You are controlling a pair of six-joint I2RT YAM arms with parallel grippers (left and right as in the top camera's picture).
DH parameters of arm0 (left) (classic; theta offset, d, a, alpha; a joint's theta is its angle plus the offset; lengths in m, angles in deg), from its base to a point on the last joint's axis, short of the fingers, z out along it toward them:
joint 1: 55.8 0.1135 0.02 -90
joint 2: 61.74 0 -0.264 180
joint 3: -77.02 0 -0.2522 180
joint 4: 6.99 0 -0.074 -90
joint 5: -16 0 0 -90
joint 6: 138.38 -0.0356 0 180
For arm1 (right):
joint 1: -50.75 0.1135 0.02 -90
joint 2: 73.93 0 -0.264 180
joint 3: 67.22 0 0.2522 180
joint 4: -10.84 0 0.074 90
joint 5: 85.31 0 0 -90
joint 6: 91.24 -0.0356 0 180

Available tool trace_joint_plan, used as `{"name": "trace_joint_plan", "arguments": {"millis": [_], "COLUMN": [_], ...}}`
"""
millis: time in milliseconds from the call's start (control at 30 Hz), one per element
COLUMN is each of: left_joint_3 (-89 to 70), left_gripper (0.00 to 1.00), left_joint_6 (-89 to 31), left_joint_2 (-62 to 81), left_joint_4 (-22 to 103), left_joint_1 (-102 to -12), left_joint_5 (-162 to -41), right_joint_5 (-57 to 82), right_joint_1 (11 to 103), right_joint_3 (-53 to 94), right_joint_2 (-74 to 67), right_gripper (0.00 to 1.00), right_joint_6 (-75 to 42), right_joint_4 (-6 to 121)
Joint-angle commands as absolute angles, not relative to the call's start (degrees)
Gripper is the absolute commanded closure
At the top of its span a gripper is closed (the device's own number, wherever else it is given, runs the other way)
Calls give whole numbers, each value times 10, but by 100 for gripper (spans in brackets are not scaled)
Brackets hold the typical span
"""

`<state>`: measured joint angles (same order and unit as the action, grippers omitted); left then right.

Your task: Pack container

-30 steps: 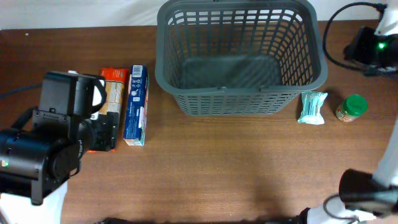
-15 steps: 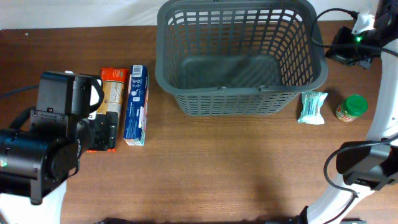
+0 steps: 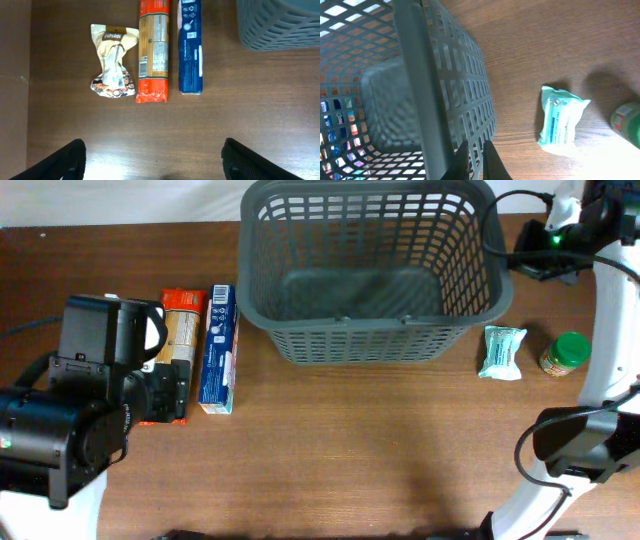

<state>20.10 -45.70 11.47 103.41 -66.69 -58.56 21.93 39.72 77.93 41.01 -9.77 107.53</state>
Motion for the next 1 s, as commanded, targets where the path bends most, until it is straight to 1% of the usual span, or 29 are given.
{"name": "trace_joint_plan", "arguments": {"millis": [0, 167, 267, 333, 367, 400, 433, 633, 667, 733, 767, 800, 833, 867, 900, 933, 967], "left_joint_3": [203, 203, 203, 203, 203, 203, 203, 203, 203, 203, 203, 203, 203, 203, 203, 203, 203], "left_gripper": [21, 17, 16, 13, 13, 7, 5, 2, 2, 2, 1, 1, 1, 1, 0, 1, 1], "left_joint_6": [-451, -451, -451, -451, -451, -451, -451, -451, -451, -451, -451, -451, -451, -448, -446, -445, -445], "left_joint_2": [108, 108, 108, 109, 109, 111, 113, 148, 156, 171, 179, 187, 194, 202, 211, 217, 225], "left_joint_4": [1035, 1035, 1035, 1034, 1032, 1029, 1027, 1023, 1024, 1024, 1022, 1021, 1019, 1016, 1011, 1004, 995], "left_joint_1": [-664, -664, -664, -664, -664, -664, -664, -664, -664, -659, -654, -646, -639, -629, -617, -607, -596], "left_joint_5": [-588, -588, -588, -587, -587, -587, -587, -585, -585, -585, -585, -586, -586, -586, -587, -587, -587], "right_joint_5": [235, 211, 209, 210, 210, 210, 210, 222, 222, 221, 220, 220, 220, 220, 220, 220, 220], "right_joint_1": [410, 395, 374, 358, 348, 337, 328, 249, 237, 205, 191, 174, 160, 145, 132, 122, 113], "right_joint_3": [783, 784, 784, 784, 784, 784, 784, 784, 784, 784, 784, 784, 784, 784, 784, 784, 784], "right_joint_2": [416, 416, 415, 411, 407, 402, 395, 307, 294, 264, 254, 243, 235, 228, 223, 219, 215], "right_gripper": [96, 96, 96, 96, 96, 96, 96, 96, 92, 73, 56, 44, 35, 31, 19, 1, 1], "right_joint_6": [-97, -97, -97, -97, -97, -97, -97, -101, -108, -121, -126, -128, -128, -128, -128, -127, -127], "right_joint_4": [1072, 1085, 1100, 1111, 1117, 1122, 1125, 1129, 1131, 1136, 1139, 1144, 1147, 1151, 1153, 1153, 1153]}}
